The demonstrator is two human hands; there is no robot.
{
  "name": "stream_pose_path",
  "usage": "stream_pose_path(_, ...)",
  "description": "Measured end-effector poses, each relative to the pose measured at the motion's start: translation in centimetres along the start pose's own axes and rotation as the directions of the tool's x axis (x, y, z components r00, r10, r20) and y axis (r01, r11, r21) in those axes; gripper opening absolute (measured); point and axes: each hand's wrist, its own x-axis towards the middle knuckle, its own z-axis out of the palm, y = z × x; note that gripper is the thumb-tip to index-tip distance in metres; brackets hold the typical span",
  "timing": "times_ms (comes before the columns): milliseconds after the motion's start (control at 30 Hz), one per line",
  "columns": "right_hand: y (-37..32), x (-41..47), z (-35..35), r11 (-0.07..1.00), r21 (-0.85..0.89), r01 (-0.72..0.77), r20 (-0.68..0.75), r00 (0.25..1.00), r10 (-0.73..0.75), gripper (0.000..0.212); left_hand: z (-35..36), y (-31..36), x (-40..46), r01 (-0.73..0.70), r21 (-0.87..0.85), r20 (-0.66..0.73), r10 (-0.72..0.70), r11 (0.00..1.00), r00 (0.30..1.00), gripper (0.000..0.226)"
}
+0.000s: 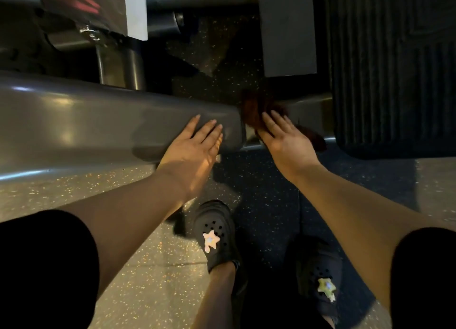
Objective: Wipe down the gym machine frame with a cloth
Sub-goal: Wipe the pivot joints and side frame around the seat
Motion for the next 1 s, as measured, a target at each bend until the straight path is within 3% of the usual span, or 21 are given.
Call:
stream_pose_path(100, 2.4, -3.4, -0.3, 0.993, -0.097, 0.064, -0.028, 0.997, -0.067, 0.064, -0.4, -0.2, 0.1, 0.003, -0.021, 0.045, -0.002, 1.0, 0.999, 0.079)
stream_pose_path(233, 3.9, -5.8, -0.7, 0.989, -0.117, -0.085, -0.069, 0.995, 0.077, 0.062, -0.1, 0.1, -0.6, 0.008, -0.126, -0.037, -0.013, 0.992, 0.999, 0.079)
stream_pose_path(333, 0.4, -4.9, -1.5, 0.96, 0.065, -0.273, -0.011, 0.962, 0.274, 0.05, 1.2, 0.7, -3.3, 0.006, -0.238, -0.115, -0.034, 0.971, 0.993, 0.071)
stream_pose_path(400, -3.2, -3.5, -2.4, 0.879, 0.297, -0.373, 0.039, 0.924, 0.379, 0.043, 2.2, 1.3, -5.8, 0.019, -0.27, -0.158, -0.064, 0.963, 0.985, 0.069)
stream_pose_path(433, -5.3, -3.0, -3.2, 0.774, 0.458, -0.436, 0.106, 0.892, 0.44, 0.042, 2.8, 1.4, -7.2, 0.043, -0.305, -0.18, -0.101, 0.951, 0.979, 0.069)
stream_pose_path(500, -10.0, -1.2, -4.0, 0.407, 0.763, -0.502, 0.282, 0.825, 0.49, 0.044, 3.9, 1.0, -10.1, 0.124, -0.419, -0.312, -0.271, 0.899, 0.911, 0.07)
stream_pose_path(600, -15.9, 0.5, -6.1, -0.157, 0.879, -0.451, 0.465, 0.734, 0.495, 0.042, 4.7, -0.2, -14.2, 0.248, -0.575, -0.387, -0.526, 0.78, 0.757, 0.072)
stream_pose_path(633, -16.6, 0.6, -6.7, -0.279, 0.864, -0.418, 0.503, 0.714, 0.487, 0.037, 4.7, -0.4, -14.5, 0.275, -0.609, -0.371, -0.573, 0.744, 0.731, 0.075)
stream_pose_path(700, -18.6, 0.1, -8.9, -0.372, 0.846, -0.382, 0.525, 0.719, 0.455, 0.03, 4.3, -1.2, -16.3, 0.343, -0.672, -0.316, -0.673, 0.656, 0.669, 0.084)
stream_pose_path(800, -22.5, -1.3, -12.4, -0.348, 0.875, -0.336, 0.463, 0.789, 0.404, 0.034, 3.1, -2.7, -18.6, 0.441, -0.718, -0.261, -0.795, 0.539, 0.547, 0.084)
stream_pose_path(900, -26.9, -2.9, -16.0, -0.091, 0.976, -0.199, 0.219, 0.91, 0.352, 0.04, 2.3, -4.0, -19.9, 0.422, -0.751, -0.286, -0.826, 0.508, 0.485, 0.071)
stream_pose_path(1000, -28.2, -4.3, -17.1, 0.214, 0.972, -0.098, 0.035, 0.959, 0.282, 0.045, 2.3, -3.6, -20.2, 0.43, -0.719, -0.27, -0.789, 0.547, 0.552, 0.06)
